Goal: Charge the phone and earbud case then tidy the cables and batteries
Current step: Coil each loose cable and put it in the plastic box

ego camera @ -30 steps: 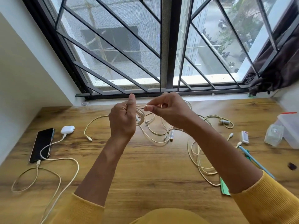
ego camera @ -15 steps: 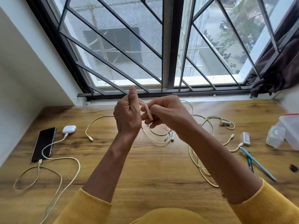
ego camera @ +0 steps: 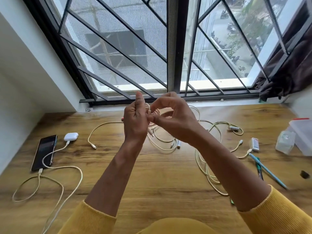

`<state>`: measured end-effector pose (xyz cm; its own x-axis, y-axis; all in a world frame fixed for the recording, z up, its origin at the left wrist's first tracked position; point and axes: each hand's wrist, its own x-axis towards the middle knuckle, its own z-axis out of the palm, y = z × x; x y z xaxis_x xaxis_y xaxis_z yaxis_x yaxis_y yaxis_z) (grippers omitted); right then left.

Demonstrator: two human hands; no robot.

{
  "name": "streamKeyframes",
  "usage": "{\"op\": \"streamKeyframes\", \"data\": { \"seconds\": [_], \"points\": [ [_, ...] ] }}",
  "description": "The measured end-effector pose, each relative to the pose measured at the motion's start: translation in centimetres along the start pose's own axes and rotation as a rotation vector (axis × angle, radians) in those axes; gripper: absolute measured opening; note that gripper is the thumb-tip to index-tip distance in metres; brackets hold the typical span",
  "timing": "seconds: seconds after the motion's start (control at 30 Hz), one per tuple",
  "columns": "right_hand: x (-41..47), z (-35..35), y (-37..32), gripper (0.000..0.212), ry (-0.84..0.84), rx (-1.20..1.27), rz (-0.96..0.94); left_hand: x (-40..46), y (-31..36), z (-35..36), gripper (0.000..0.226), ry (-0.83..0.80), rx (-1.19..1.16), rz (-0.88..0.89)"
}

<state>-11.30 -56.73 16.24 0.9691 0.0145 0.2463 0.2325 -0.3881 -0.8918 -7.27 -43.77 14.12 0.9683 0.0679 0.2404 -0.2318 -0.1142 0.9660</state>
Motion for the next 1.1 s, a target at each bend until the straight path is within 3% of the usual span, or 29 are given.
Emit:
{"op": "streamKeyframes", "data": {
  "seconds": [0.1, 0.2, 0.4, 0.5, 0.57, 0.9, 1.1],
  "points": [
    [-0.3, 0.6, 0.1, 0.015, 0.040, 0.094, -0.016, -0.3, 0.3, 0.3, 0.062, 0.022, -0.012, -0.011],
    [-0.6, 1.4, 0.5, 0.011, 0.130, 0.020, -0.088, -0.2, 0.2, 0.3, 0.067, 0.036, 0.022, -0.019],
    [-0.7, 2.1, 0.9, 0.037, 0.231, -0.119, -0.087, -0.2, -0.6, 0.3, 0.070, 0.031, 0.070, -0.018],
    [-0.3, 1.7, 1.4, 0.025, 0.213, -0.129, -0.034, -0.9, -0.3, 0.4, 0.068, -0.017, 0.074, -0.001],
    [-0.2, 1.3, 1.5, 0.019, 0.210, -0.091, 0.008, -1.1, -0.2, 0.5, 0.062, -0.077, 0.059, -0.004],
    [0.0, 0.4, 1.6, 0.026, 0.019, 0.399, 0.141, -0.4, -0.8, -0.3, 0.057, -0.151, 0.057, 0.064],
    [-0.2, 0.4, 1.8, 0.020, 0.040, 0.475, 0.117, -0.1, -0.8, -0.5, 0.048, -0.194, 0.109, 0.079]
  ]
}}
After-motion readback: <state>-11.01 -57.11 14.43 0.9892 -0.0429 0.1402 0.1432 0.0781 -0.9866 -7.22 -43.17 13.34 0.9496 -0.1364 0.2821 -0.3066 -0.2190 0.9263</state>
